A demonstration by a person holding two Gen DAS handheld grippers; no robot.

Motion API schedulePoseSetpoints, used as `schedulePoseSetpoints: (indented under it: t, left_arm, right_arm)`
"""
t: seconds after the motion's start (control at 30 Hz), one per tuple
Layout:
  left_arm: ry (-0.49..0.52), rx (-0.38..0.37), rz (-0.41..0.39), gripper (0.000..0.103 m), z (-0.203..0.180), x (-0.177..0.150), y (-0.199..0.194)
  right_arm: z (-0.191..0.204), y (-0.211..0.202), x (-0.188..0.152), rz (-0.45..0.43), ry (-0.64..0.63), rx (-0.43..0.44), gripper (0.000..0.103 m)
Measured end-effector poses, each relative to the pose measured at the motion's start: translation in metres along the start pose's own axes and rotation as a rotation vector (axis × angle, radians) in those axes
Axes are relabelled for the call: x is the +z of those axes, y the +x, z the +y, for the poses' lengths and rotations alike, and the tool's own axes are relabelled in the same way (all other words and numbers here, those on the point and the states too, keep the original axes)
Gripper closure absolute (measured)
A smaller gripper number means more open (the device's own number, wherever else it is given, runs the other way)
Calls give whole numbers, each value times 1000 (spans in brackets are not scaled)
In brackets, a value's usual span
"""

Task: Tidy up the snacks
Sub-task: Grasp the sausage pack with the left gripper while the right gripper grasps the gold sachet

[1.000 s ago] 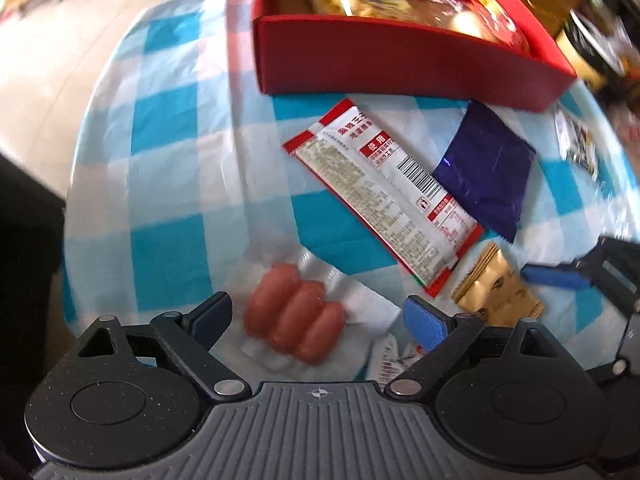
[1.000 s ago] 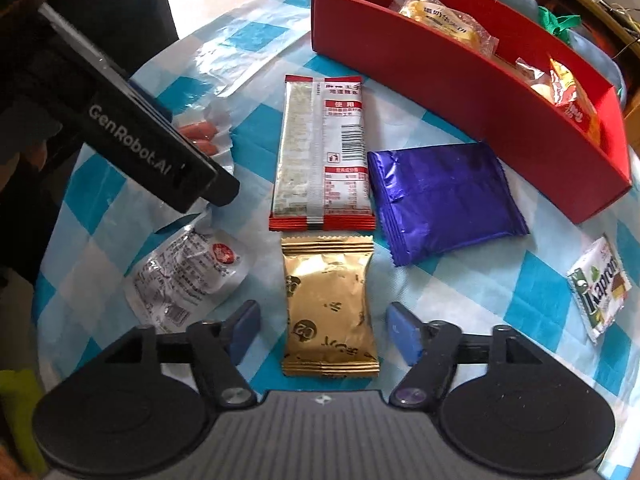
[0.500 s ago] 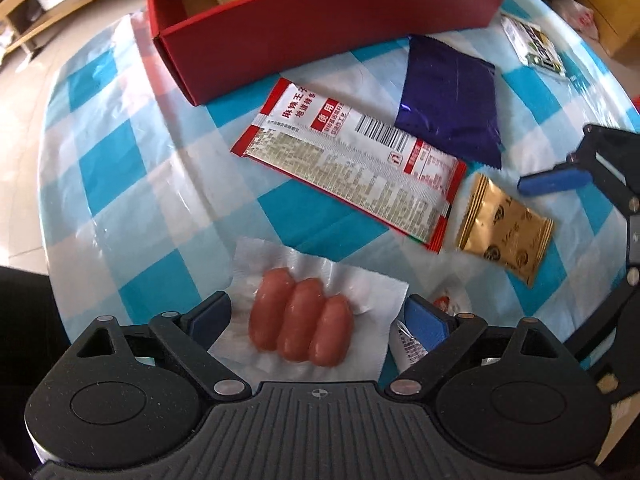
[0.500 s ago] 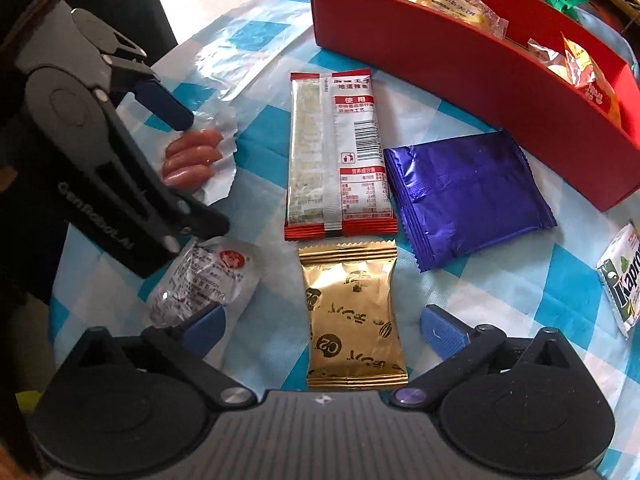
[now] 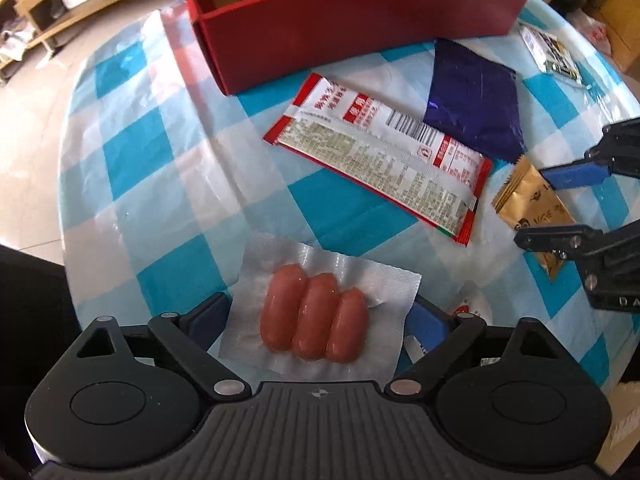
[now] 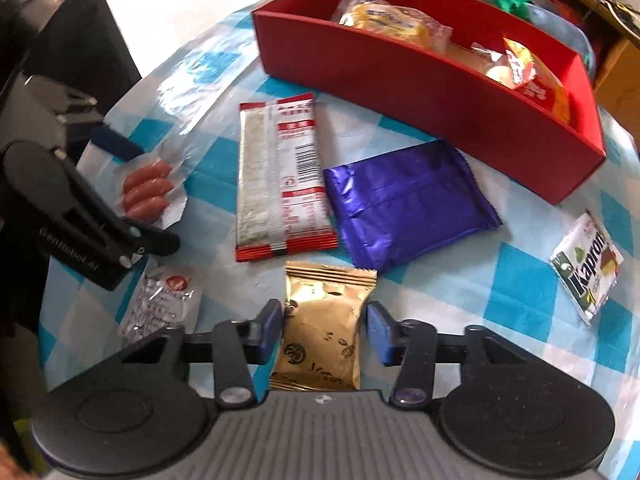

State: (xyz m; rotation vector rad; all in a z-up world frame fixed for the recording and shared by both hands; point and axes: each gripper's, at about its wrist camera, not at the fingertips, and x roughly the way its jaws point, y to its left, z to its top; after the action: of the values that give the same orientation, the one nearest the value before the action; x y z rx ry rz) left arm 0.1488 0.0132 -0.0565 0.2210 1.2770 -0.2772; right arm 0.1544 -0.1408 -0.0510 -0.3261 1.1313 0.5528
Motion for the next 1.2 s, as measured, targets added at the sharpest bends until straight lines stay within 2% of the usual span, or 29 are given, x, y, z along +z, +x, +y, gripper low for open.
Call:
schedulePoseSetpoints:
  t: [0.1, 0.3, 0.53, 0.6, 0.7, 0.8, 0.87, 0.93, 1.07, 1.13, 1.2]
  left_arm:
    - [-36, 5, -30, 12, -3, -7, -8]
    - [-125, -51, -59, 17, -4, 0, -13]
    - [-114, -35, -43, 12, -11, -1, -10]
    - [-119, -27, -29, 9, -9, -2, -6]
    - [-108, 2, -14, 7, -10, -4, 1]
    - [-105, 25, -15, 5, -11, -7, 3]
    - [-123, 20, -17, 6, -9, -10, 3]
    - [-162, 1, -25, 6, -3, -11, 1]
    - [-185, -21, -18, 5, 6, -13, 1]
    - [-151, 17, -20, 4, 0, -13, 5]
    - [-150, 38, -30, 4, -6, -14, 4]
  right_arm:
    - [-2, -2, -3, -4, 13, -4, 68]
    - [-10, -10, -13, -20, 51, -10, 69]
    - [-6, -6, -14, -18, 19, -44, 65]
    - [-2, -2, -11, -20, -10, -47, 57]
    - [5, 4, -11, -19, -38, -37, 29]
    - [13, 10, -15, -20, -92, -50, 16]
    - [13, 12, -16, -24, -90, -39, 10]
    - [11, 11, -15, -25, -79, -32, 10]
    - [9, 9, -15, -24, -75, -56, 21]
    - [10, 7, -14, -27, -68, -56, 31]
    - [10, 3, -14, -36, -65, -70, 53]
